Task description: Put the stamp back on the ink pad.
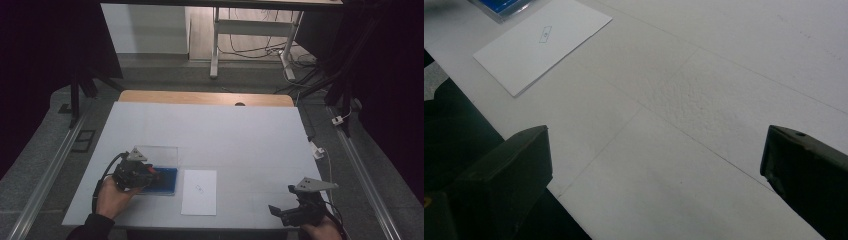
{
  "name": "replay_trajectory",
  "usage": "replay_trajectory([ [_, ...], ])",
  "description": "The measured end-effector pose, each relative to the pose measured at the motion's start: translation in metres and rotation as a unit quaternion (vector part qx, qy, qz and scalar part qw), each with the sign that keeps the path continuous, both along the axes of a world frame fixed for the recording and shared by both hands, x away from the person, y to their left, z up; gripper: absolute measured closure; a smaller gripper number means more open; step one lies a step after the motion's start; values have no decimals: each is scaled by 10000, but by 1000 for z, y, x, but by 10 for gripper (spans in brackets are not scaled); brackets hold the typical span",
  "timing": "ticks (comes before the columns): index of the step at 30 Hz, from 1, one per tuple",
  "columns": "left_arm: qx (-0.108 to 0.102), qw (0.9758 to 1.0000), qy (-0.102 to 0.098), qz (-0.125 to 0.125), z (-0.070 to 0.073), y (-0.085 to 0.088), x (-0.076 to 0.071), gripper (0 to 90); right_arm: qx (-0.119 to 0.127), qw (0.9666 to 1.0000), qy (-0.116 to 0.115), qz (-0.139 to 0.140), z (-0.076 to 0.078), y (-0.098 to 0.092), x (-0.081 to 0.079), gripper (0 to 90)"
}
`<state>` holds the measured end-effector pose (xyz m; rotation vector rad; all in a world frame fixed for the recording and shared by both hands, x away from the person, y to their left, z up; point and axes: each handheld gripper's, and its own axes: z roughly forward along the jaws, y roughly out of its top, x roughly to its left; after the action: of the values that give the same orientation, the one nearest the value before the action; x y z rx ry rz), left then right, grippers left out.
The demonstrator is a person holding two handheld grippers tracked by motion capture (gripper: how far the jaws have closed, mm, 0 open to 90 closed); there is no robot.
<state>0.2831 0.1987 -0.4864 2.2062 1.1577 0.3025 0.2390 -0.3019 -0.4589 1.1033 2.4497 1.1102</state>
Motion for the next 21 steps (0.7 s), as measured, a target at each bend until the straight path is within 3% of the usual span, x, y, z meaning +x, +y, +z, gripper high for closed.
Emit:
replay_trajectory([
  [13,136,9998,172,-28,-7,-2,5,579,-7,10000,3,5,0,0,0,4],
  [21,136,9998,166,-51,-8,-2,5,574,-7,10000,6,6,0,0,0,4],
])
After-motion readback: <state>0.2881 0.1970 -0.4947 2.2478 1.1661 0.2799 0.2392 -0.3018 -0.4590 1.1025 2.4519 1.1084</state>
